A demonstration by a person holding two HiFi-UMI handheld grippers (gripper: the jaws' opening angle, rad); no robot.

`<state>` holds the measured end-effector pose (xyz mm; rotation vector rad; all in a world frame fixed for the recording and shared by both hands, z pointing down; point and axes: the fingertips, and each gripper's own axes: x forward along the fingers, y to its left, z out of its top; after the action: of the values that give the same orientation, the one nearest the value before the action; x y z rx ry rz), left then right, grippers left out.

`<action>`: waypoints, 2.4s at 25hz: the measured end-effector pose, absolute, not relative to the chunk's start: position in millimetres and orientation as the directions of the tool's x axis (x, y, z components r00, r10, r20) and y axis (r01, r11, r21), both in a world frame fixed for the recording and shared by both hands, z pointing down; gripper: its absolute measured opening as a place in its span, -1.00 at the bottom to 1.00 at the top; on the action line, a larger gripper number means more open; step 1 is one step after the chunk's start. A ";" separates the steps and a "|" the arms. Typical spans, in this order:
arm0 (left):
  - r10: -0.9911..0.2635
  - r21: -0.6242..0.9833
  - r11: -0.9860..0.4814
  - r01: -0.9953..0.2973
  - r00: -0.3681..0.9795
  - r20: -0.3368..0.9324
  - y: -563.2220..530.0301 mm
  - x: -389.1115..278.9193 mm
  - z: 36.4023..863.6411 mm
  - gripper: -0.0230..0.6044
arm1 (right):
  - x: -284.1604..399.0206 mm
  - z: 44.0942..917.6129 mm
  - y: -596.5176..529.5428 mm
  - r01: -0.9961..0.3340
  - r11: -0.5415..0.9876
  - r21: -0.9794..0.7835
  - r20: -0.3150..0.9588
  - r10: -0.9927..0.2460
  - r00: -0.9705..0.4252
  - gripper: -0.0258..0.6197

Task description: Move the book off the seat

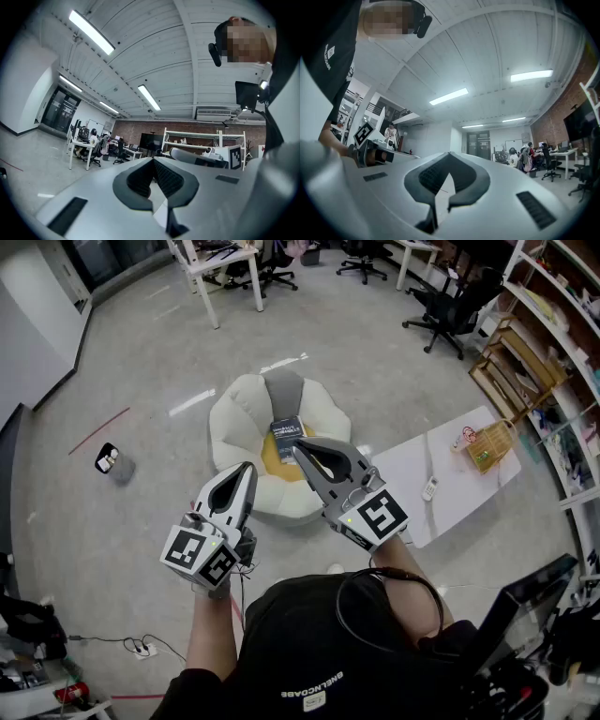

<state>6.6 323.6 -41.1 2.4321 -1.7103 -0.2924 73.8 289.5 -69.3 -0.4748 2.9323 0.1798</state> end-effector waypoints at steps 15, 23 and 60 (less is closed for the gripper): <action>-0.945 0.255 -0.326 -0.910 0.323 -0.058 342.9 -18.2 -30.9 -0.91 | 54.0 -57.8 295.7 -0.339 0.936 0.097 -0.159 -0.321 -0.934 -0.88; -0.937 0.282 -0.347 -0.895 0.344 -0.061 366.2 -50.6 -15.0 -0.91 | 31.6 -45.3 308.5 -0.387 0.917 0.098 -0.126 -0.374 -0.919 -0.87; -0.957 0.310 -0.246 -0.918 0.282 0.076 122.6 -53.4 32.4 -0.90 | 40.8 5.6 57.4 -0.370 0.929 -0.006 -0.080 -0.370 -0.926 -0.87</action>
<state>-53.4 122.6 32.4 2.2618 -1.7135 -0.1841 40.8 57.4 5.6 -0.5778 3.0063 0.0142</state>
